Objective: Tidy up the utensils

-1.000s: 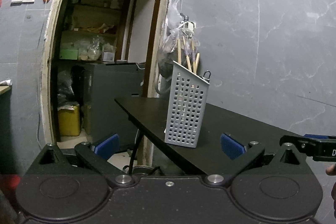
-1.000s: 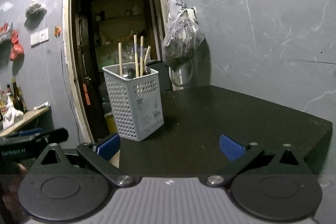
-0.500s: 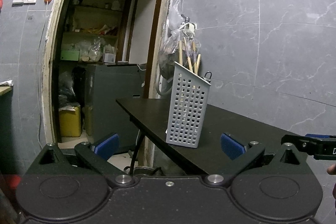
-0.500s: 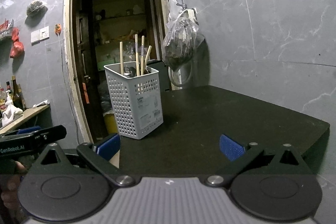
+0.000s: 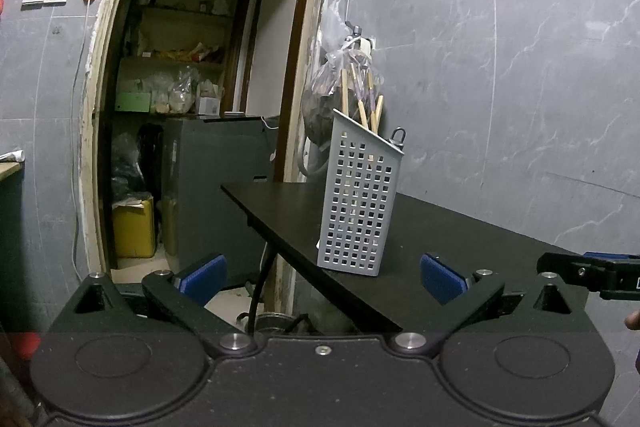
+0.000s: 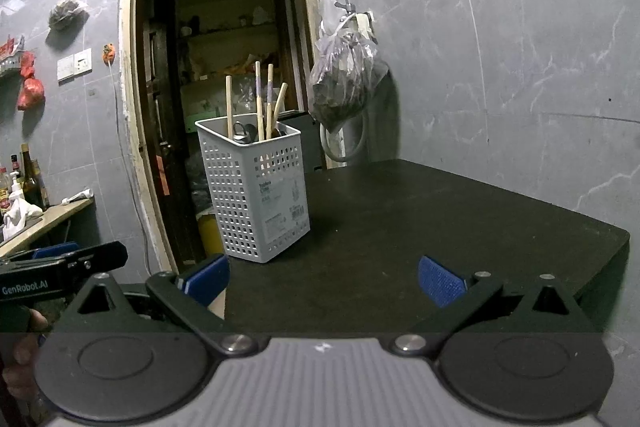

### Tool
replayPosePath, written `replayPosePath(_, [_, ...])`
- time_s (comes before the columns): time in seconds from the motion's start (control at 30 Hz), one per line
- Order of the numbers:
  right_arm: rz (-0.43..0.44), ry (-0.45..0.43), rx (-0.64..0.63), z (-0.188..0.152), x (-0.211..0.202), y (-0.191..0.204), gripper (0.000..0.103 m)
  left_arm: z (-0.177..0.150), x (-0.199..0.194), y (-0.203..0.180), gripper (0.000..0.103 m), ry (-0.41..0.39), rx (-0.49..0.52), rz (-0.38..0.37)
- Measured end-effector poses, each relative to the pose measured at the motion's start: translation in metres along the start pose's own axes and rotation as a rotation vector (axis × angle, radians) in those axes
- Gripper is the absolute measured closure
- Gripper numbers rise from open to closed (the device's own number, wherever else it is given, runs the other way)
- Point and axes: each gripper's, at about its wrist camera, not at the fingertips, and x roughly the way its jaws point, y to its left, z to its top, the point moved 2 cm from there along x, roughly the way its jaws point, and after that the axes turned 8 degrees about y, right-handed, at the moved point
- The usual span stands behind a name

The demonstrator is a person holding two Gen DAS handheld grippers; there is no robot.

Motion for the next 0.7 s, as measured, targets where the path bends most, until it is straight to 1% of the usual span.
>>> replayPosePath(0.27, [0.001, 0.006, 0.0, 0.0, 0.003, 0.0, 0.0, -0.001, 0.007, 0.0, 0.001, 0.02, 0.003, 0.003])
replayPosePath(0.43, [0.005, 0.013, 0.003, 0.0, 0.006, -0.001, 0.0, -0.001, 0.013, 0.001, 0.001, 0.032, 0.0, 0.027])
replayPosePath(0.7, [0.011, 0.022, 0.004, 0.001, 0.012, -0.003, 0.0, -0.004, 0.022, -0.001, 0.001, 0.051, 0.02, 0.019])
